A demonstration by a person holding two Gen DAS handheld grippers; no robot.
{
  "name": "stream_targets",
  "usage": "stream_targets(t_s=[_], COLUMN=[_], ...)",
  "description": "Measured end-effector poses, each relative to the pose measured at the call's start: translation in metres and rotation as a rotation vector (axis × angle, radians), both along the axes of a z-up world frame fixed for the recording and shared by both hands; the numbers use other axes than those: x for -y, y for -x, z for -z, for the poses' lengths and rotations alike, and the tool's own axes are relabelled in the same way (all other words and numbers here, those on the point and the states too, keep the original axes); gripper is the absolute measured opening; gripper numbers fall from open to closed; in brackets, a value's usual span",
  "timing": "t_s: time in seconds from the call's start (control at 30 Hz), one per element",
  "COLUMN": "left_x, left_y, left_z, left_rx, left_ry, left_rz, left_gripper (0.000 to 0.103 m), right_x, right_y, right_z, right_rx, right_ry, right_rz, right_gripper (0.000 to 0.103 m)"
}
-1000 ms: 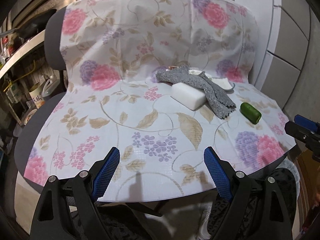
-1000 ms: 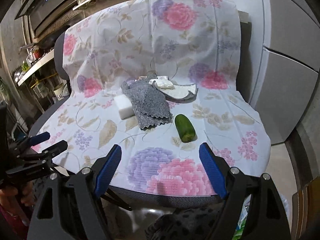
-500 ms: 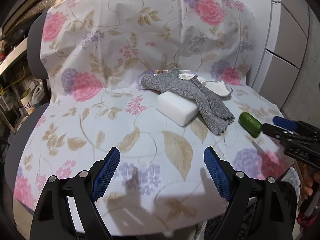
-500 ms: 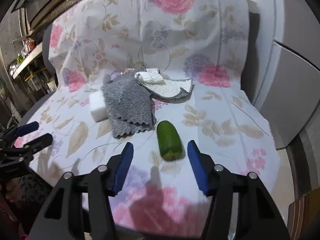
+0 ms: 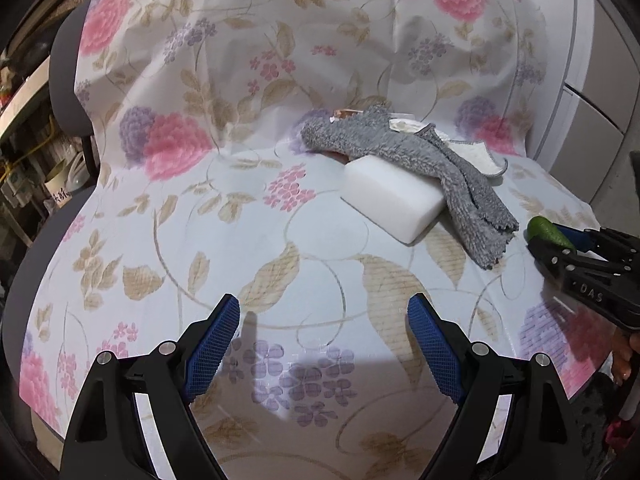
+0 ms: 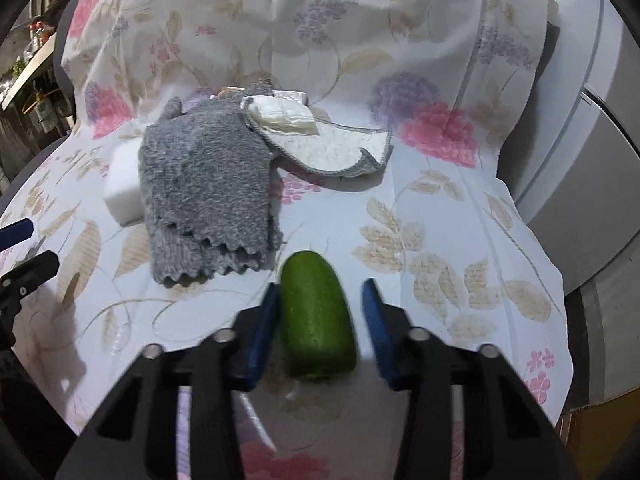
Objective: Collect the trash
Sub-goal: 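Grasp the green cucumber with the right gripper, then grasp the grey cloth with the left gripper while the right gripper holds the cucumber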
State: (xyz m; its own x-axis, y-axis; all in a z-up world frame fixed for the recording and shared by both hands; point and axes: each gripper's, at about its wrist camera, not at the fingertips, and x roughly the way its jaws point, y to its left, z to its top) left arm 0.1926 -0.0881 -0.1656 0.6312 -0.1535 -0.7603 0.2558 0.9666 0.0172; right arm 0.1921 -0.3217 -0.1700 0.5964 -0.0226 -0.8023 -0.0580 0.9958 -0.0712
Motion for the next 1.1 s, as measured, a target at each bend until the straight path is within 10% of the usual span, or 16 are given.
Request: stream_targets(t_s=[0.37, 1.1], left_x=[0.018, 0.072], left_y=[-0.020, -0.096], left_z=[-0.008, 0.013], left_rx=[-0.005, -0.041], left_ry=[0.012, -0.045], left_rz=[0.098, 0.275], left_gripper=[0.089, 0.091], right_x=[0.003, 0.009], right_y=[0.055, 0.046], right_z=[-0.044, -0.047], right_rx=[0.113, 0.121], right_ry=[-0.243, -0.251], right_rz=[-0.020, -0.001], right_gripper=[0.033, 0.033])
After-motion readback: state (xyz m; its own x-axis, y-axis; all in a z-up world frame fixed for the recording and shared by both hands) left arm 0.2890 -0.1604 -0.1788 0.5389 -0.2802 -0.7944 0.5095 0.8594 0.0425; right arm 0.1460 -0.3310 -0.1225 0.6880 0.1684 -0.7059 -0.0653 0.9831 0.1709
